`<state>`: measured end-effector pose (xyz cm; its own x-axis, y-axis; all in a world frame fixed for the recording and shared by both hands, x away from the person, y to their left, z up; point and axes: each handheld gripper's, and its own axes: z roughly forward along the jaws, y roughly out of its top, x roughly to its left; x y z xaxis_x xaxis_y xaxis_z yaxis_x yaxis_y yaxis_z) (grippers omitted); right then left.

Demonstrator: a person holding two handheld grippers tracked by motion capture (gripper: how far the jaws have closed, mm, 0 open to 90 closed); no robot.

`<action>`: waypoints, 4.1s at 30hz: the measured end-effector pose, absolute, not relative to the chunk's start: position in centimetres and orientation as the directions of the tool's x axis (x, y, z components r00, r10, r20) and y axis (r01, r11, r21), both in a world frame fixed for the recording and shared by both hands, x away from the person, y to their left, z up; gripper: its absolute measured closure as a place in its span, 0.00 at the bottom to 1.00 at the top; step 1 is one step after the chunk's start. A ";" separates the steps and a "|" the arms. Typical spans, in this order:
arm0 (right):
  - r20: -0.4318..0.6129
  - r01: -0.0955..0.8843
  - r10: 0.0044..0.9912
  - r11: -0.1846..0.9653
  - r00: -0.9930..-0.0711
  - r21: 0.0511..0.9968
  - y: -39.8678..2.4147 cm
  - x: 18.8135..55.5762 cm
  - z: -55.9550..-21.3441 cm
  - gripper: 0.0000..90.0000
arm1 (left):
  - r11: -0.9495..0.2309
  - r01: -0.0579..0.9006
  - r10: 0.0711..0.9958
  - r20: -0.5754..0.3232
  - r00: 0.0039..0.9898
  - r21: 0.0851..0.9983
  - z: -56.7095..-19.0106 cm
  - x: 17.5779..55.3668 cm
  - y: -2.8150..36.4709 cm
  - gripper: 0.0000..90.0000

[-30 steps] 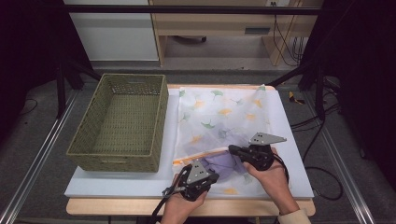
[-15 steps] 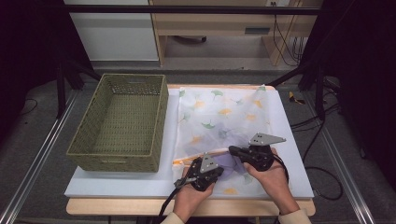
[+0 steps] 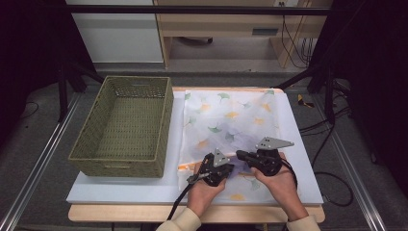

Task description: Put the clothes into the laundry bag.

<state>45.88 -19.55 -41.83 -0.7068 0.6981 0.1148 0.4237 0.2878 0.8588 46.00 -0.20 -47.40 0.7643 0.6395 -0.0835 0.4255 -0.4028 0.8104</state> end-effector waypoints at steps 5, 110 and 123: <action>0.119 0.429 0.706 0.280 -0.698 0.859 -19.5 45.9 -41.9 0.99 | -0.389 0.431 0.652 -0.087 0.753 0.815 -47.5 46.7 -0.5 1.00; 0.129 0.430 0.734 0.238 -0.667 0.871 -20.7 46.0 -41.2 0.99 | -0.372 0.335 0.663 -0.005 0.748 0.866 -44.2 44.6 1.4 0.95; 0.133 0.428 0.725 0.240 -0.676 0.871 -20.2 46.1 -40.9 0.99 | -0.409 0.245 0.709 0.138 0.691 0.879 -42.8 45.5 4.9 0.50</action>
<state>46.06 -20.24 -40.91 -0.6755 0.7253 0.1326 0.4282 0.2396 0.8713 45.52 4.92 -42.82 0.6914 0.7092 0.1375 0.2446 -0.4090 0.8791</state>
